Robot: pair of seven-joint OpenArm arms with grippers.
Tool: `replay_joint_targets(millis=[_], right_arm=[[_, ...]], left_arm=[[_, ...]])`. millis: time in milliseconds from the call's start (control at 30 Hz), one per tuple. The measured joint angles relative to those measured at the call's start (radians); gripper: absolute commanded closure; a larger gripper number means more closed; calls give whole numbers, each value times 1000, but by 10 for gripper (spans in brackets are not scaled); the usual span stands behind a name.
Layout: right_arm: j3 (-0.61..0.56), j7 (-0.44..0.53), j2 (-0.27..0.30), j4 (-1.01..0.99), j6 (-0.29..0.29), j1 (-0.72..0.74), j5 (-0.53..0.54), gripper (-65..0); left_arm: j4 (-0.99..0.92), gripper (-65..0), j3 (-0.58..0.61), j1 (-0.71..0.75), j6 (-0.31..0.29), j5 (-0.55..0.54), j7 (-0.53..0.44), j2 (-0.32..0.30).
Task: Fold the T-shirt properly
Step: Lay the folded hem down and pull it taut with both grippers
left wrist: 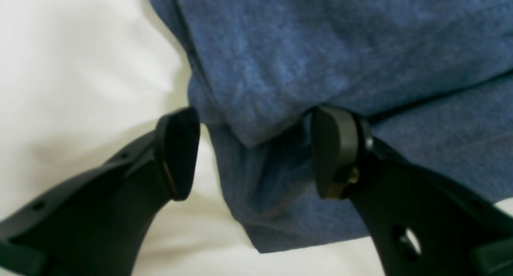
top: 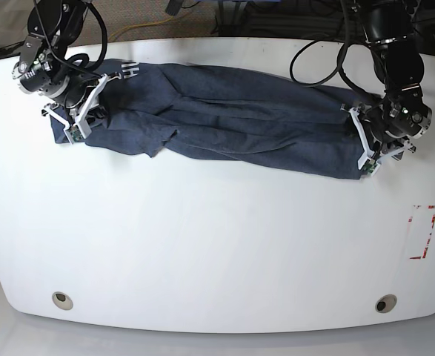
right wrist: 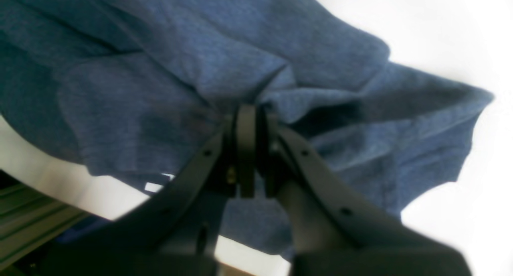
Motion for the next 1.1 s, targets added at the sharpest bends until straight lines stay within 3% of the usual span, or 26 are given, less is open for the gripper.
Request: replay_joint_targets(millis=[300,400,467,567,867,1100], right_arm=[[0,0,-2,0,0,0,0,-16],[0,0,-2,0,0,0,0,-16],[0,0,-2,0,0,0,-1,-16],[0,0,-2,0,0,0,0,-16],[0,0,-2,0,0,0,0,-16],[-3,0,-3,0,0,0,0,-16]], left_arm=[[-97,-396,0,-60,0,1,0,2],[-93,-324,0,-63,0,0,-1,2],[-82,-225,0,-60,0,0,-1,3],[-61,-149,0,-59,0,5,-14,3],[-58,-46,-2,-61,0,0,-30,2],[-51,-39,-2,-61,0,0,-53,2]])
